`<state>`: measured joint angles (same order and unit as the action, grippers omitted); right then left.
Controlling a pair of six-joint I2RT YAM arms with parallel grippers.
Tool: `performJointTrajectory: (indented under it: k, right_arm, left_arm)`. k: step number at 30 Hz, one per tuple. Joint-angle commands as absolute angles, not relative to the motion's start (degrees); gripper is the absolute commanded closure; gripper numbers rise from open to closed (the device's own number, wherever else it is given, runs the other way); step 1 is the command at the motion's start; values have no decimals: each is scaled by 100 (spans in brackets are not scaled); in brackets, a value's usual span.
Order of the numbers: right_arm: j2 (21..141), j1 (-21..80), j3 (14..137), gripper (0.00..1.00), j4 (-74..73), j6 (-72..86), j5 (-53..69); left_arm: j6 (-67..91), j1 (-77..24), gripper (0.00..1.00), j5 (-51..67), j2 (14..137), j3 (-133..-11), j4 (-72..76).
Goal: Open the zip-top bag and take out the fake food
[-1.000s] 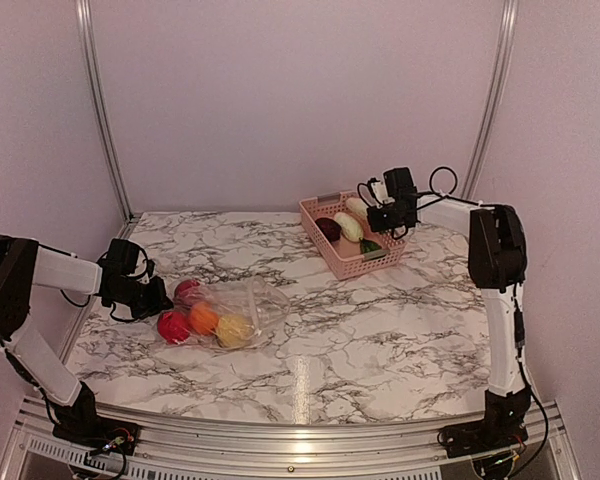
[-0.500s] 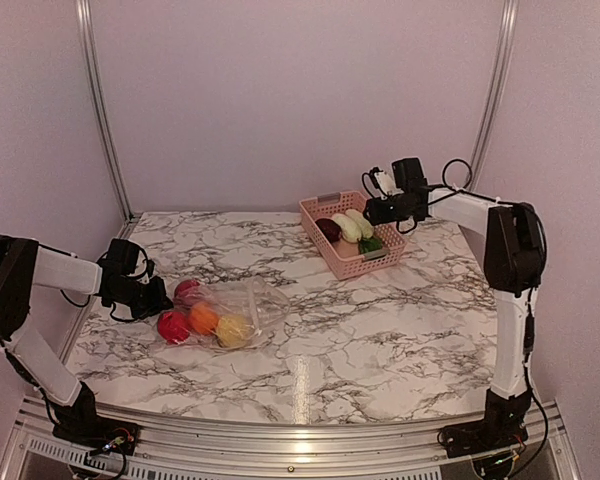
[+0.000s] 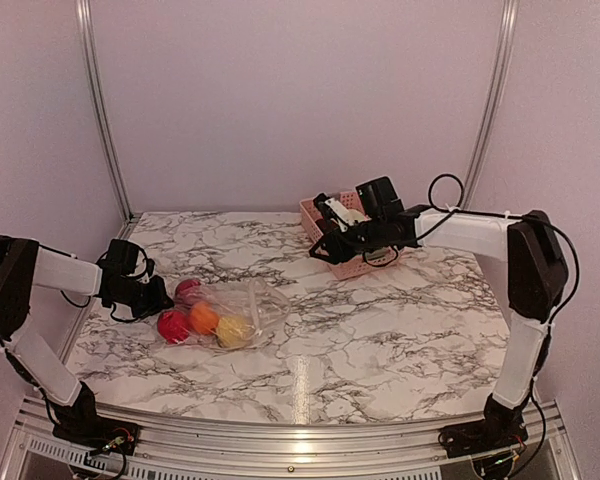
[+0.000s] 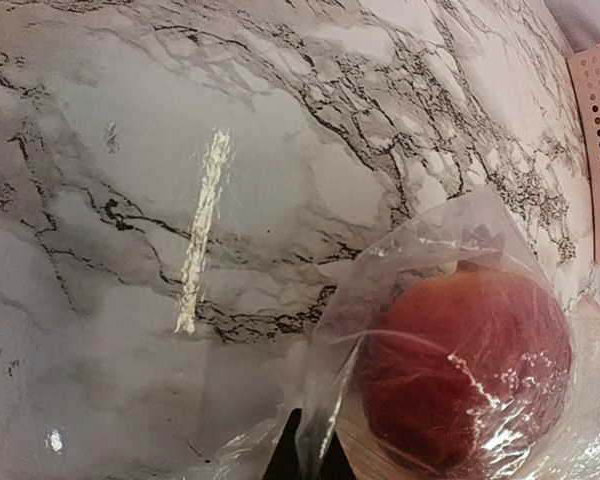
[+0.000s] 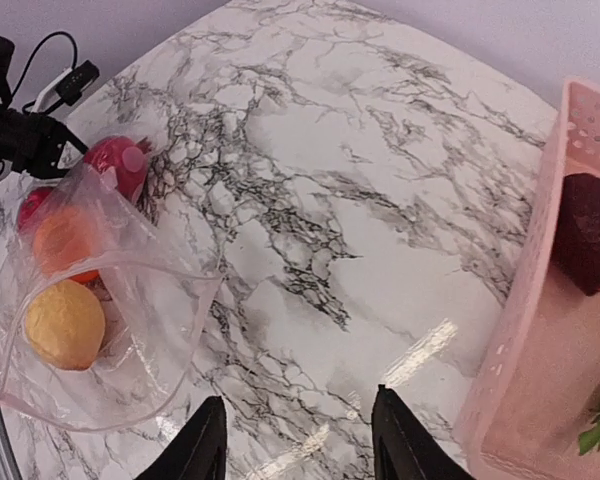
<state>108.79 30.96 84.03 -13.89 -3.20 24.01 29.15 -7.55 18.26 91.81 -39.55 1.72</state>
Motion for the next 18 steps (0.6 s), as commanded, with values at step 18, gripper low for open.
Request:
performJointTrajectory:
  k: [18]
  right_arm:
    - [11995,4617,8773,64,-1217,-27,3552]
  left_arm:
    - [2895,-721,100,1962,9332,-3824,317]
